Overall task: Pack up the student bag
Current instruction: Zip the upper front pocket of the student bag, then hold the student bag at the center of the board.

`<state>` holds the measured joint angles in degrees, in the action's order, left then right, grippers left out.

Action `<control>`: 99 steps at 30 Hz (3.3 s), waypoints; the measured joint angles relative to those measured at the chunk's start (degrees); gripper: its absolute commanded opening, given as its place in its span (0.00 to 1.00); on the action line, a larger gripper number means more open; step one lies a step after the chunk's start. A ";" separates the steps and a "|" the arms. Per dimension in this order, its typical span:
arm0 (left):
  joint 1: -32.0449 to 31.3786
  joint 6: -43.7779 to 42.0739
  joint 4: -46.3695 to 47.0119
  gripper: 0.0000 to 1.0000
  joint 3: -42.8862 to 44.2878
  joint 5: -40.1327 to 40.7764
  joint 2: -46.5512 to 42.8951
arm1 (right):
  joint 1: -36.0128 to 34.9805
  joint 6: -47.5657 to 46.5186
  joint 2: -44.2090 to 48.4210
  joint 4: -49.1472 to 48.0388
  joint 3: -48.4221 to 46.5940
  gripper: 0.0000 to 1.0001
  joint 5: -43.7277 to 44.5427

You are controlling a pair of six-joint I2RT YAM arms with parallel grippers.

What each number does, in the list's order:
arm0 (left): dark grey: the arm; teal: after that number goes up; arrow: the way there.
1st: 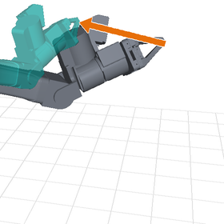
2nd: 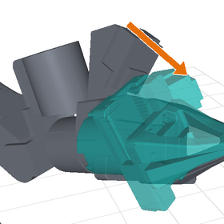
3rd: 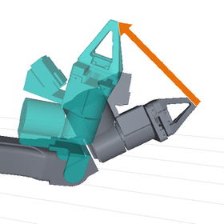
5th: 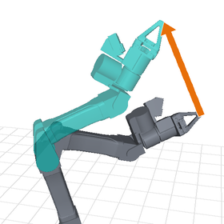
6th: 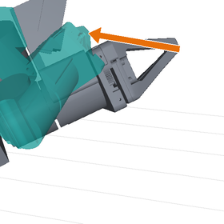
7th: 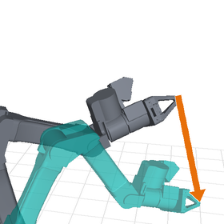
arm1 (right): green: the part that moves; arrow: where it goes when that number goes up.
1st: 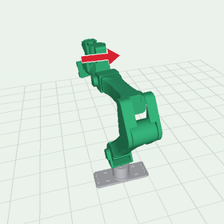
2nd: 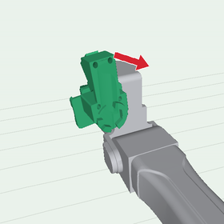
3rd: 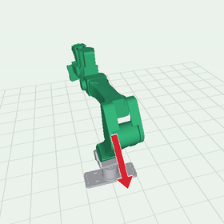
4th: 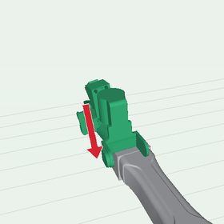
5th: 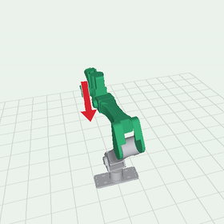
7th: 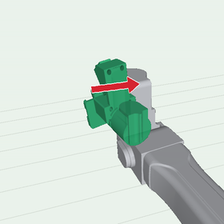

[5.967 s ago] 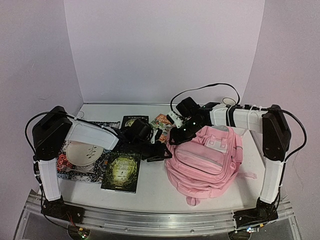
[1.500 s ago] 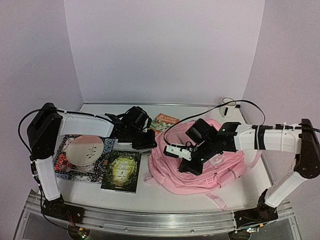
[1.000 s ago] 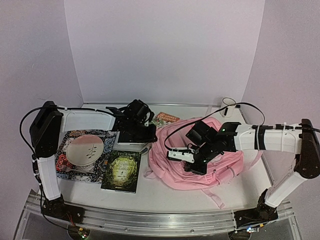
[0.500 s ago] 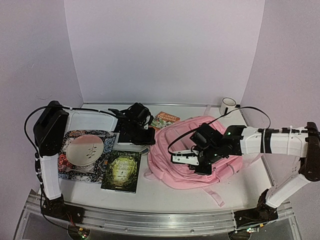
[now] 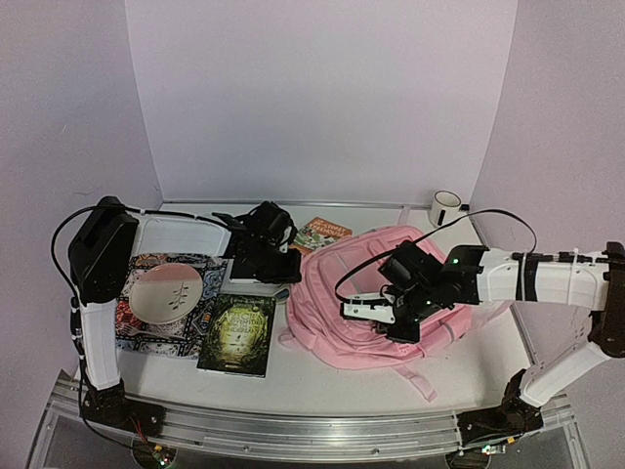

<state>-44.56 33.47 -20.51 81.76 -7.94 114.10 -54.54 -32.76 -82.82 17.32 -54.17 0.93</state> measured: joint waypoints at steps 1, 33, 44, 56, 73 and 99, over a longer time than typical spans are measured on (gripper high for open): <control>0.00 0.00 0.00 0.00 0.00 0.03 0.00 | 0.05 0.50 0.35 -0.18 0.00 0.00 -0.39; 0.26 5.84 5.05 0.00 -3.91 -0.24 -1.66 | -0.14 59.86 3.66 -13.02 9.87 0.36 0.10; 0.35 6.01 5.60 0.00 -4.28 -0.49 -1.70 | -0.27 61.36 -5.90 -19.95 9.66 0.17 1.52; 0.37 5.64 6.80 0.00 -5.46 -0.20 -2.25 | -0.32 61.86 -4.18 -17.05 9.66 0.00 6.69; 1.62 5.51 8.49 0.00 -6.91 0.09 -2.84 | 4.12 59.55 0.52 -13.08 9.59 0.22 8.50; 2.83 7.62 9.23 0.30 -8.16 0.31 -3.87 | 14.14 59.62 0.55 -17.55 17.46 0.21 4.25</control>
<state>-41.72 41.10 -11.28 73.60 -7.63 110.24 -40.40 26.86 -82.27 -0.22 -36.71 5.18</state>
